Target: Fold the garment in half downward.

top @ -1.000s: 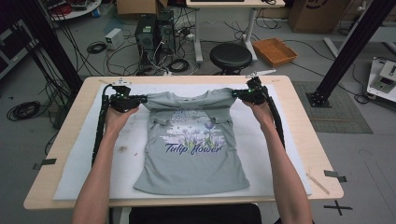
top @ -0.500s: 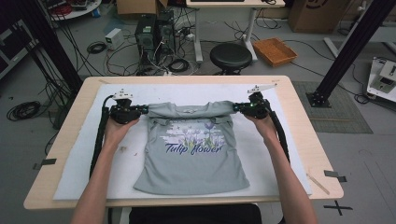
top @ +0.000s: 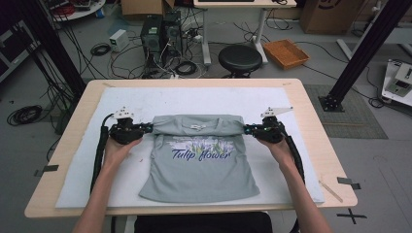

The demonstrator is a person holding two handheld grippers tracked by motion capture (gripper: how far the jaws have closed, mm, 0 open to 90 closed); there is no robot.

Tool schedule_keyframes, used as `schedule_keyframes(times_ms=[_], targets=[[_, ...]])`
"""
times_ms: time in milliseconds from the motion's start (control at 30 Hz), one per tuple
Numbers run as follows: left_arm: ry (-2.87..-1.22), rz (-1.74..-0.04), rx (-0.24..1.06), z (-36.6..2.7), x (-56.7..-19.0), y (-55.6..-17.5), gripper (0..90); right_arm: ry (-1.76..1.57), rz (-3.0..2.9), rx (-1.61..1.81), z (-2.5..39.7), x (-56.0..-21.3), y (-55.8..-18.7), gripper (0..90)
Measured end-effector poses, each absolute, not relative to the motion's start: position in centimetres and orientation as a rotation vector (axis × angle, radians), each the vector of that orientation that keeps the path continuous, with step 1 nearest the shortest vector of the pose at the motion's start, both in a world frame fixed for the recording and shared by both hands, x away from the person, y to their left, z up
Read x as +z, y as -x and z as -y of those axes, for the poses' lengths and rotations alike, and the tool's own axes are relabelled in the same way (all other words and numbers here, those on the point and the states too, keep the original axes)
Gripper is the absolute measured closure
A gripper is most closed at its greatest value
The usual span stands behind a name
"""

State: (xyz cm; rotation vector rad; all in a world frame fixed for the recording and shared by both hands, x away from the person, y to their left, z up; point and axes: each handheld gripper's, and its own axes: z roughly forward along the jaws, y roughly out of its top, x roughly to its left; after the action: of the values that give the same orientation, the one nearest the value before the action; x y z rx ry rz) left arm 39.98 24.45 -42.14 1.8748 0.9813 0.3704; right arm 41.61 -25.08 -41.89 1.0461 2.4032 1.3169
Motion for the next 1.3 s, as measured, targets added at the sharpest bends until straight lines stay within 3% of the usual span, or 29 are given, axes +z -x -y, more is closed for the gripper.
schedule_keyframes(times_ms=[500,1300], targets=[[-1.911,-0.931,0.326,-24.3,-43.2,-36.3,84.2,-0.998,-2.424,1.243,25.2,-43.0,-38.1,84.8],[-1.925,-0.84,0.265,-24.3,-44.0,-30.9,84.2,-1.008,-2.454,1.403,26.9,-44.4,-33.0,84.8]])
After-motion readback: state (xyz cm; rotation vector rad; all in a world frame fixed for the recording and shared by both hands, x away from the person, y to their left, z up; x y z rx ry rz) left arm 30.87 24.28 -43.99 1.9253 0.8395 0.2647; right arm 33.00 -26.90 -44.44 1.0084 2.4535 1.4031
